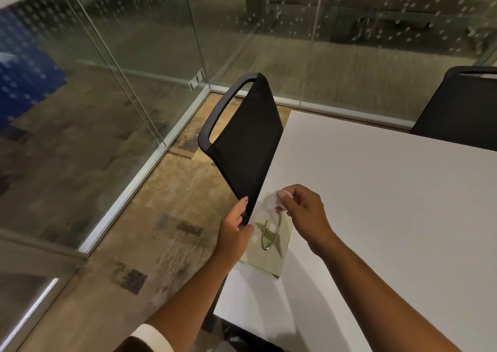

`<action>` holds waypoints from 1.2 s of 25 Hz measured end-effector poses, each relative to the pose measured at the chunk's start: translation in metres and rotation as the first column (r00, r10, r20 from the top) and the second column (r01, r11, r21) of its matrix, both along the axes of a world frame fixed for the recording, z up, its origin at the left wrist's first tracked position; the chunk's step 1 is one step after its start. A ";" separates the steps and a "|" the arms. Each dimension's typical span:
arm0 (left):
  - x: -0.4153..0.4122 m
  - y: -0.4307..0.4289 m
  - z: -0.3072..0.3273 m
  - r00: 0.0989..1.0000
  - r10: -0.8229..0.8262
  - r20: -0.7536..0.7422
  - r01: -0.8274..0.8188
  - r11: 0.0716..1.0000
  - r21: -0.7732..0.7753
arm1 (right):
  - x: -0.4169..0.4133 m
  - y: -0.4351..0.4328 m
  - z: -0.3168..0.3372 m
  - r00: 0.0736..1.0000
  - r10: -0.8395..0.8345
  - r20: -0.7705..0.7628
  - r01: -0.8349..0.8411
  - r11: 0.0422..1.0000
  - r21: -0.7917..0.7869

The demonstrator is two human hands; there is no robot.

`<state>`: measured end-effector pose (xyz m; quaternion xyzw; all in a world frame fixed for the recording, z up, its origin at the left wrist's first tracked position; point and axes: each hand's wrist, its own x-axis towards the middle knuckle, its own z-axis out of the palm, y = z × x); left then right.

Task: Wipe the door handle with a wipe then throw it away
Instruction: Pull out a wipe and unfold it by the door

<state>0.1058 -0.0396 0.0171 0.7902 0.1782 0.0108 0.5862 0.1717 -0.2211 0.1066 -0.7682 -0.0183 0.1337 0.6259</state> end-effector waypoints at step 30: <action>-0.296 0.388 0.073 0.784 0.607 -0.132 -0.557 0.592 -0.583 | -0.195 0.477 -0.013 0.630 0.673 -0.388 -0.598 0.739 0.311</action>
